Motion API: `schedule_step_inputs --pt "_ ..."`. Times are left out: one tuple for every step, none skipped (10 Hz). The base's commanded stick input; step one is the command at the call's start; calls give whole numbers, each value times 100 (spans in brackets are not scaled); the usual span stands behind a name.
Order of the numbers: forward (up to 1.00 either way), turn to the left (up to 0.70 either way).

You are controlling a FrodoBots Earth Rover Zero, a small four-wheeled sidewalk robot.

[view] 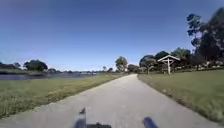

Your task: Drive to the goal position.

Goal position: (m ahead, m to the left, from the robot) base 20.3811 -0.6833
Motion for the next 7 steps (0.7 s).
schedule_step_inputs --pt "85 0" --pt "85 0" --pt "85 0" --pt "85 0" --pt "85 0" --pt "85 0" --pt "85 0"
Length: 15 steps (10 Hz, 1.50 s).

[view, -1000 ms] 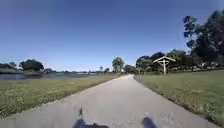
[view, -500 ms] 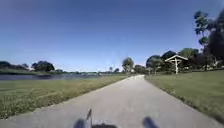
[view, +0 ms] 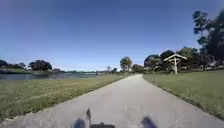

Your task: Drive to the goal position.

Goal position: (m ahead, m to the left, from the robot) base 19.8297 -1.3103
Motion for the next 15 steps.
schedule_step_inputs --pt "85 0" --pt "85 0" --pt "85 0" --pt "85 0" --pt "85 0" --pt "85 0" --pt "85 0" --pt "85 0" --pt "85 0" --pt "85 0" --pt "85 0" --pt "85 0" --pt "85 0" --pt "85 0" --pt "85 0"
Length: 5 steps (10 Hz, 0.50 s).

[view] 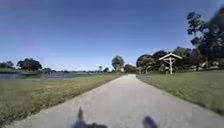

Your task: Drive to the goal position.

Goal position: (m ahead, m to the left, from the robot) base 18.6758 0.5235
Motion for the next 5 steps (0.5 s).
schedule_step_inputs --pt "85 0" --pt "85 0" --pt "85 0" --pt "85 0" --pt "85 0"
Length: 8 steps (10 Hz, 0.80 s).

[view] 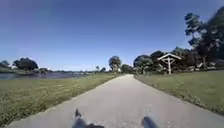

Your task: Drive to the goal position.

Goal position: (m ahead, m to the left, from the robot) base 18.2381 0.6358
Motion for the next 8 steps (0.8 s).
schedule_step_inputs --pt "85 0" --pt "85 0" --pt "85 0" --pt "85 0" --pt "85 0" --pt "85 0" --pt "85 0" --pt "85 0"
